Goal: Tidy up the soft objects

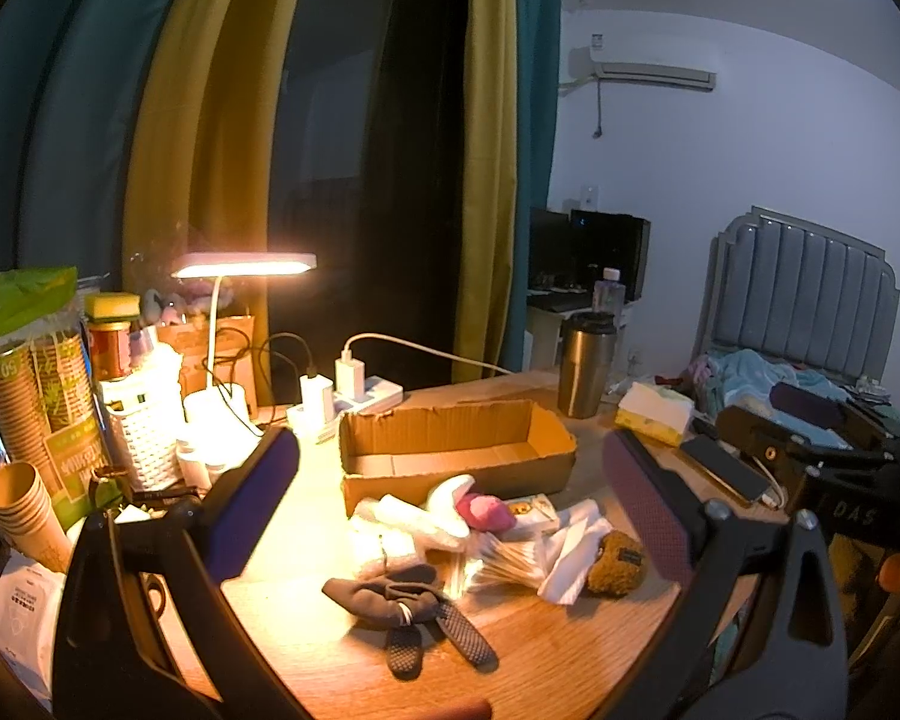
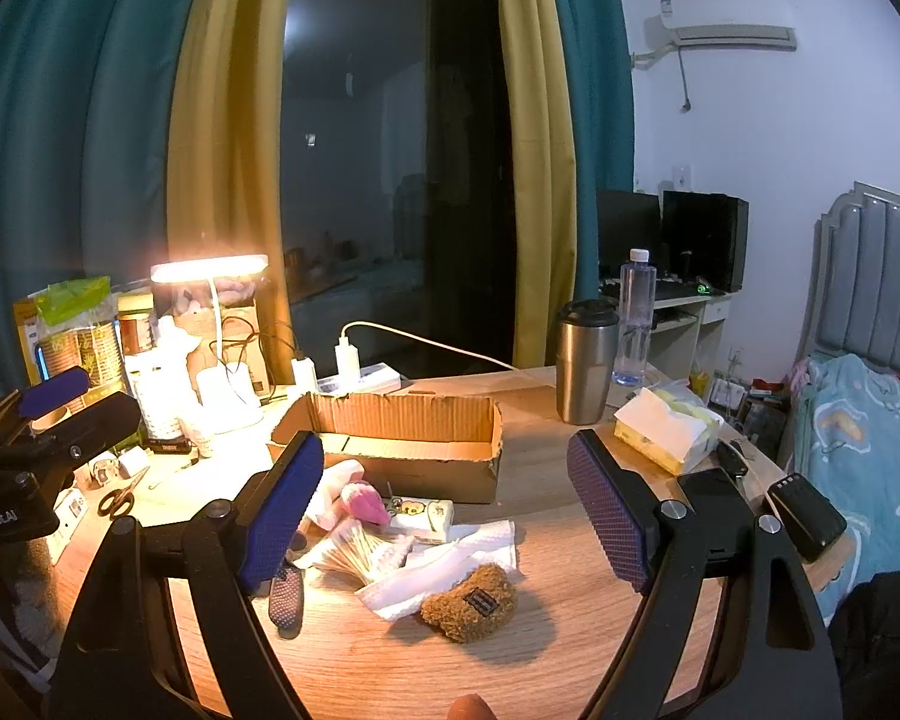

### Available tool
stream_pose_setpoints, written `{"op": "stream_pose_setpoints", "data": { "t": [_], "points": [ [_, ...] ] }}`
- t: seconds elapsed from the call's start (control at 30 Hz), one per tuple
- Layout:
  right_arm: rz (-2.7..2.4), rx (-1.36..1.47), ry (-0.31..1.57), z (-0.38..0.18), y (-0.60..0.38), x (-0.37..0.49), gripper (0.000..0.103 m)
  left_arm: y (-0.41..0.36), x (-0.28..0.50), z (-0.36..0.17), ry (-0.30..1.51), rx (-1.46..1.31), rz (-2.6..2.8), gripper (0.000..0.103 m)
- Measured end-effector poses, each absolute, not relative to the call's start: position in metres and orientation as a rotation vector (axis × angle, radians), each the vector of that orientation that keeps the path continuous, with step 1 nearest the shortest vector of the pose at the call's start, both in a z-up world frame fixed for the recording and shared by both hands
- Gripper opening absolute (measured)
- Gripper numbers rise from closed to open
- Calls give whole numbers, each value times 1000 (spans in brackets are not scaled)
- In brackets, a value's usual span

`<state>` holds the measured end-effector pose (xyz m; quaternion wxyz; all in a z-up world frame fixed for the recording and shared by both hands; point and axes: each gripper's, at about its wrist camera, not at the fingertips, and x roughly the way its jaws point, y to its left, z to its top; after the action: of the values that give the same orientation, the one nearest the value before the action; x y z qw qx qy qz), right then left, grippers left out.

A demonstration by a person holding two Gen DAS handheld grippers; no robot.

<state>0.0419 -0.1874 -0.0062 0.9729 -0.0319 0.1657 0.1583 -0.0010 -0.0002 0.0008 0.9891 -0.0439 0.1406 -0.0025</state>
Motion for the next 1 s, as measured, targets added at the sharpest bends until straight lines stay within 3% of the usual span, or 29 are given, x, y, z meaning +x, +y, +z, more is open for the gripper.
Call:
{"op": "stream_pose_setpoints", "data": {
  "t": [1.0],
  "points": [
    [323,-65,336,-5,-187,43,86,-2,0,1,278,-86,-8,102]
  ]
}}
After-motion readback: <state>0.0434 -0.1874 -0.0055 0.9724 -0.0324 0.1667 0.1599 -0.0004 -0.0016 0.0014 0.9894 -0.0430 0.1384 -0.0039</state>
